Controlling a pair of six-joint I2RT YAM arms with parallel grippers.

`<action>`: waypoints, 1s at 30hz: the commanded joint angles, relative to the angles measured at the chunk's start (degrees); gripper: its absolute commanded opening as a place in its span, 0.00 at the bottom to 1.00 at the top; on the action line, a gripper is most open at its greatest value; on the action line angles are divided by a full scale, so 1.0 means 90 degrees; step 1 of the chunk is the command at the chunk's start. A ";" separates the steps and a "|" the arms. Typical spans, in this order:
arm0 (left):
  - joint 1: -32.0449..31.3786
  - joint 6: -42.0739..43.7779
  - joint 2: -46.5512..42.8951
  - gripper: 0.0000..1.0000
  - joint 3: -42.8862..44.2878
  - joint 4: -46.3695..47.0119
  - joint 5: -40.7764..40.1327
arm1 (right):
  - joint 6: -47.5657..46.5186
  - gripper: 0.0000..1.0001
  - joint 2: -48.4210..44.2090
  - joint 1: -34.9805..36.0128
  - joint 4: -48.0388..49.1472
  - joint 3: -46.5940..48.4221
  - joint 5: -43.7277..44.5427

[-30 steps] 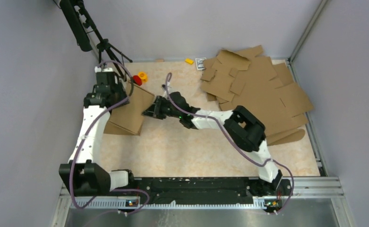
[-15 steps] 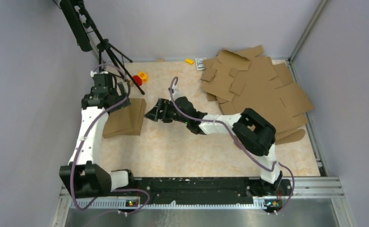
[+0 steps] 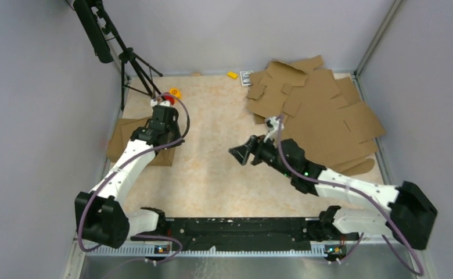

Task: Fold the paper box
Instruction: Place the paper box on the paper box.

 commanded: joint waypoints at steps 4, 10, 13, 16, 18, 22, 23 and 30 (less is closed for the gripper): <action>0.1336 -0.1043 0.0152 0.00 -0.1136 0.1497 0.0224 | -0.0070 0.74 -0.2566 -0.0035 -0.1831 -0.1265 0.1183; 0.1772 -0.1478 0.0438 0.00 -0.1277 0.1438 -0.0327 | -0.0136 0.74 -0.4265 -0.0039 -0.3518 -0.1488 0.1840; 0.1695 -0.1420 0.0176 0.00 -0.1354 0.1670 -0.0108 | -0.0180 0.73 -0.4893 -0.0040 -0.4273 -0.1545 0.2183; 0.1251 -0.1275 -0.0189 0.04 -0.1331 0.1672 -0.0189 | -0.0338 0.73 -0.5329 -0.0039 -0.4918 -0.1536 0.2639; 0.0846 -0.1106 -0.0394 0.10 -0.1274 0.1605 -0.0255 | -0.0535 0.73 -0.5525 -0.0045 -0.5202 -0.1471 0.2911; -0.0244 -0.0829 -0.0909 0.25 -0.1372 0.1667 -0.0365 | -0.0801 0.74 -0.5646 -0.0045 -0.5273 -0.1266 0.3250; -0.0407 -0.0769 -0.1054 0.30 -0.1469 0.1793 -0.0258 | -0.0878 0.74 -0.5613 -0.0048 -0.5177 -0.1242 0.3331; -0.0574 0.0107 -0.2007 0.91 -0.2639 0.3315 0.0152 | -0.1463 0.92 -0.4062 -0.0704 -0.3739 -0.1389 0.3441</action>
